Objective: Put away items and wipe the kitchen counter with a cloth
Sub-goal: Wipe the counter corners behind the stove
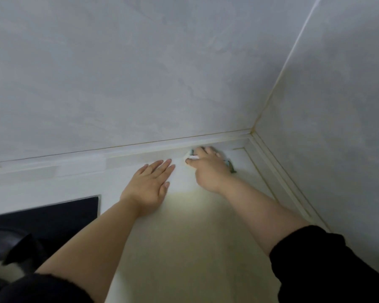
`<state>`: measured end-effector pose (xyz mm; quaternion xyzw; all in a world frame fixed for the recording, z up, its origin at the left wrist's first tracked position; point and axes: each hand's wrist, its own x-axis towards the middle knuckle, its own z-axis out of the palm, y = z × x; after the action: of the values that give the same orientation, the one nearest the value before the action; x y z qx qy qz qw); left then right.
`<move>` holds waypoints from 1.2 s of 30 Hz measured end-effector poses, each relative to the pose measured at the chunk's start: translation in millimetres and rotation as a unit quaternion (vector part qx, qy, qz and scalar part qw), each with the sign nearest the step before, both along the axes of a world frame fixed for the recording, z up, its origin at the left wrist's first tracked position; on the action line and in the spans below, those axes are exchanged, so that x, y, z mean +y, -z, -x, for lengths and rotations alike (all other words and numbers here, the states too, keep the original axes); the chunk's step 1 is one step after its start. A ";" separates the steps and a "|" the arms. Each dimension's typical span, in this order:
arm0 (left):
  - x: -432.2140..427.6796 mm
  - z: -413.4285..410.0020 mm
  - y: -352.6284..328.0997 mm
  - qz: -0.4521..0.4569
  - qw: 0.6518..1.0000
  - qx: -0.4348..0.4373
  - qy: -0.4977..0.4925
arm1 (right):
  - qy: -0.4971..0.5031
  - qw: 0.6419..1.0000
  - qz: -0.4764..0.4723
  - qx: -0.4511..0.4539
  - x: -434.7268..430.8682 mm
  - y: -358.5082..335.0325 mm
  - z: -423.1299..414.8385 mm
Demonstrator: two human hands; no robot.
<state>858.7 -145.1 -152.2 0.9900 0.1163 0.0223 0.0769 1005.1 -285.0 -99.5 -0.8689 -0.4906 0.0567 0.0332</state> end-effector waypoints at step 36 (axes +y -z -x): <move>1.4 -1.3 -4.7 -0.015 1.000 0.020 0.005 | 0.283 0.916 0.270 -0.091 -76.0 3.7 -14.9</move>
<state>859.9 -143.7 -147.5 0.9918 0.1129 0.0038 0.0601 1020.0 -361.1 -103.2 -0.9486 -0.1913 0.0963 -0.2332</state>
